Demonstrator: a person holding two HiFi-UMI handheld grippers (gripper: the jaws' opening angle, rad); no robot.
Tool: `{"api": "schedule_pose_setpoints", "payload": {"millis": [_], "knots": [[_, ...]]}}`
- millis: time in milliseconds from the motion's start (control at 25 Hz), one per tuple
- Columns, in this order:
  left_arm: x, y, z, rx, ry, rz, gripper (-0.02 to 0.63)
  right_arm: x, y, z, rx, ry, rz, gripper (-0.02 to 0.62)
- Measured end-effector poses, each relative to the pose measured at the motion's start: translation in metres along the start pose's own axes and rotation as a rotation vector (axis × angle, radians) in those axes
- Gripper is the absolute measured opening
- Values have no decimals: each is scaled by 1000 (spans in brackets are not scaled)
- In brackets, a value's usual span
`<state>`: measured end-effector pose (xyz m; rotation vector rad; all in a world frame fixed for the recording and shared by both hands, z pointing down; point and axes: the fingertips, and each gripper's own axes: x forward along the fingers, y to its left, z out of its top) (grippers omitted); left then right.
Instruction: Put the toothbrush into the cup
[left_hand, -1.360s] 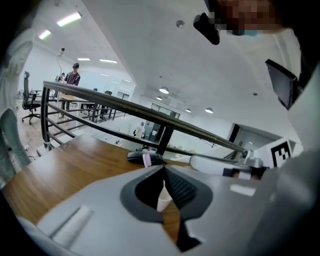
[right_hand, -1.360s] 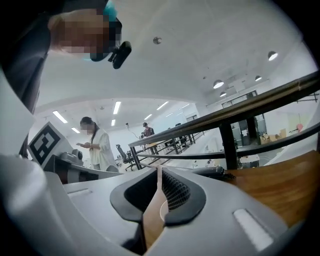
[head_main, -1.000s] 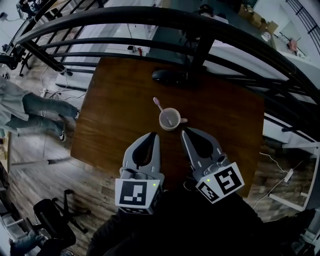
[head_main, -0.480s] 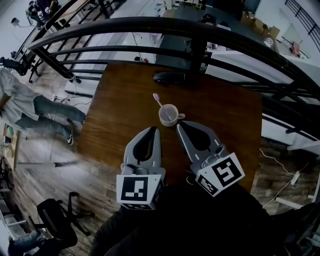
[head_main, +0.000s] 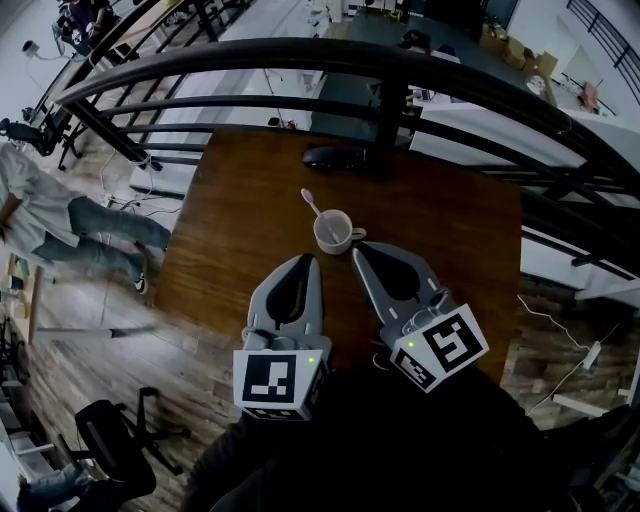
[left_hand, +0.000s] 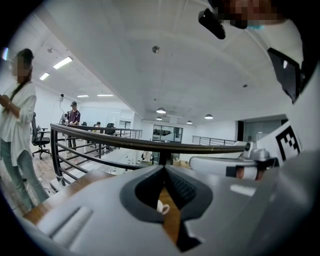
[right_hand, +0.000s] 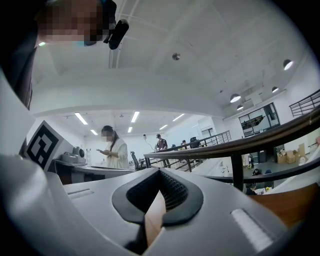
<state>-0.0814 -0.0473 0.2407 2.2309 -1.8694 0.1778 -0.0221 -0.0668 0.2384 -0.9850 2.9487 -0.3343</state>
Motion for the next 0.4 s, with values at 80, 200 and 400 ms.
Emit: {"api": "schedule_pose_setpoints", "payload": {"millis": [80, 200, 400], "knots": [[1, 0, 1, 5, -2, 0, 8, 1, -1, 0, 3, 0, -2, -2], [2, 1, 1, 4, -3, -2, 8, 1, -1, 0, 4, -1, -5, -2], [3, 3, -2, -1, 4, -8, 8, 4, -1, -2, 5, 2, -8, -2]]}}
